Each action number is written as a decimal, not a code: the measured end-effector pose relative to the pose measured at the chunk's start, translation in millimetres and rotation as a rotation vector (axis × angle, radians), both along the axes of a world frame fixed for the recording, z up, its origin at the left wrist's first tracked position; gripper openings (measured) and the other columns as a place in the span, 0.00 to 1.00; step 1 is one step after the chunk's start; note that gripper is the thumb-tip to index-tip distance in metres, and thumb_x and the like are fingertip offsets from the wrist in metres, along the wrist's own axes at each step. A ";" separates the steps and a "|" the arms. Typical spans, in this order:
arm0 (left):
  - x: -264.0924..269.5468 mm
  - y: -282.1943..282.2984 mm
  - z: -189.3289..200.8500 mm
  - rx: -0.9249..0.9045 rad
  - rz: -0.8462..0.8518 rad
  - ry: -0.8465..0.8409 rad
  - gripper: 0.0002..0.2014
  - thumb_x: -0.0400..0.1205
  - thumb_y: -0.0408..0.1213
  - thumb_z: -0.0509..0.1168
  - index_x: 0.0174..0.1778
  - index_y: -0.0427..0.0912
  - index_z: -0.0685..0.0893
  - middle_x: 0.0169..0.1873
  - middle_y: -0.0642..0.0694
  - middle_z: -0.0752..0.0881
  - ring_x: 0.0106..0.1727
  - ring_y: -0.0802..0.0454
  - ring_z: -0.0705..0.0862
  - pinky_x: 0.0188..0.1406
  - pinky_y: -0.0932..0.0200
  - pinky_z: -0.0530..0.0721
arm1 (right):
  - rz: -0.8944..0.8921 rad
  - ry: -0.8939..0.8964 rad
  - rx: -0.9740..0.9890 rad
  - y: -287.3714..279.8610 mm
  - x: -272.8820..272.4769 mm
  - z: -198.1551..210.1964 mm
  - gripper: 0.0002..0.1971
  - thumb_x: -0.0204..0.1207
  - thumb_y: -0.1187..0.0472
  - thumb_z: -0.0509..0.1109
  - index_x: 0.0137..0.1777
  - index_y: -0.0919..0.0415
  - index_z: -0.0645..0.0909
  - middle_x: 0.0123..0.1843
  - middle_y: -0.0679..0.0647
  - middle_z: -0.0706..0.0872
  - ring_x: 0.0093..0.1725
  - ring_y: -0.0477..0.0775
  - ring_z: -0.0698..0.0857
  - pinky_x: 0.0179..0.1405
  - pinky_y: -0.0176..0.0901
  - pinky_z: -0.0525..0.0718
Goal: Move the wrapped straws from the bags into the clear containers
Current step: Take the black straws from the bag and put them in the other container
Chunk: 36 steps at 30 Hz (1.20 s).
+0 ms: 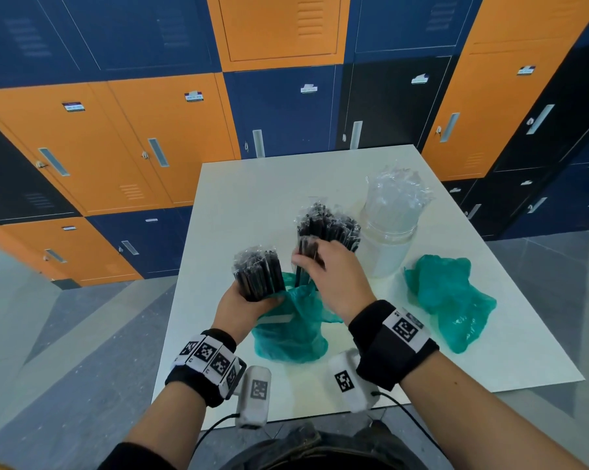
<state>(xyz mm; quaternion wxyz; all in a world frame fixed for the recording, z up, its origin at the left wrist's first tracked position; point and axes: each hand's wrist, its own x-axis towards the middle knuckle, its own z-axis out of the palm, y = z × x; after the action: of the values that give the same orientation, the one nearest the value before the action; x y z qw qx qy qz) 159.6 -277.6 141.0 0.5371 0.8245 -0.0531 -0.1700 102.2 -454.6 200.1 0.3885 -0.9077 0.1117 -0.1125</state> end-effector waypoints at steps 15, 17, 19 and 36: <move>-3.2 -5.1 8.6 0.003 -0.023 -0.008 0.18 0.69 0.38 0.82 0.49 0.54 0.83 0.43 0.60 0.87 0.46 0.65 0.83 0.40 0.69 0.78 | -0.258 -0.376 0.118 -48.9 0.4 111.4 0.09 0.87 0.53 0.57 0.56 0.58 0.72 0.41 0.48 0.88 0.42 0.46 0.87 0.43 0.47 0.87; -2.9 -4.8 7.9 0.010 -0.020 -0.009 0.19 0.69 0.39 0.82 0.53 0.52 0.83 0.44 0.60 0.87 0.46 0.65 0.84 0.40 0.69 0.78 | -0.270 -0.349 0.070 -50.5 -0.7 108.4 0.10 0.87 0.52 0.57 0.57 0.58 0.72 0.42 0.48 0.88 0.42 0.47 0.86 0.43 0.45 0.85; -2.3 -4.4 7.5 0.014 -0.013 -0.004 0.20 0.69 0.40 0.82 0.55 0.51 0.84 0.44 0.59 0.87 0.47 0.64 0.84 0.41 0.69 0.78 | -0.251 -0.263 0.050 -52.4 0.8 96.5 0.10 0.87 0.51 0.56 0.57 0.57 0.71 0.43 0.49 0.87 0.43 0.50 0.86 0.44 0.48 0.85; -0.2 -6.0 4.9 0.019 0.017 0.015 0.23 0.69 0.40 0.82 0.58 0.48 0.83 0.43 0.62 0.85 0.45 0.69 0.82 0.38 0.73 0.76 | -0.203 -0.181 -0.542 -43.0 -1.0 -0.4 0.19 0.69 0.53 0.79 0.59 0.52 0.80 0.53 0.54 0.77 0.51 0.60 0.75 0.51 0.52 0.75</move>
<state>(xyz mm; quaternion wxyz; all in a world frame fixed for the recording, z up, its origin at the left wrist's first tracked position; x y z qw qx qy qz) 159.4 -283.6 145.9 0.5310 0.8288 -0.0404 -0.1719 101.3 -497.6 199.7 0.1273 -0.9488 0.1327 -0.2567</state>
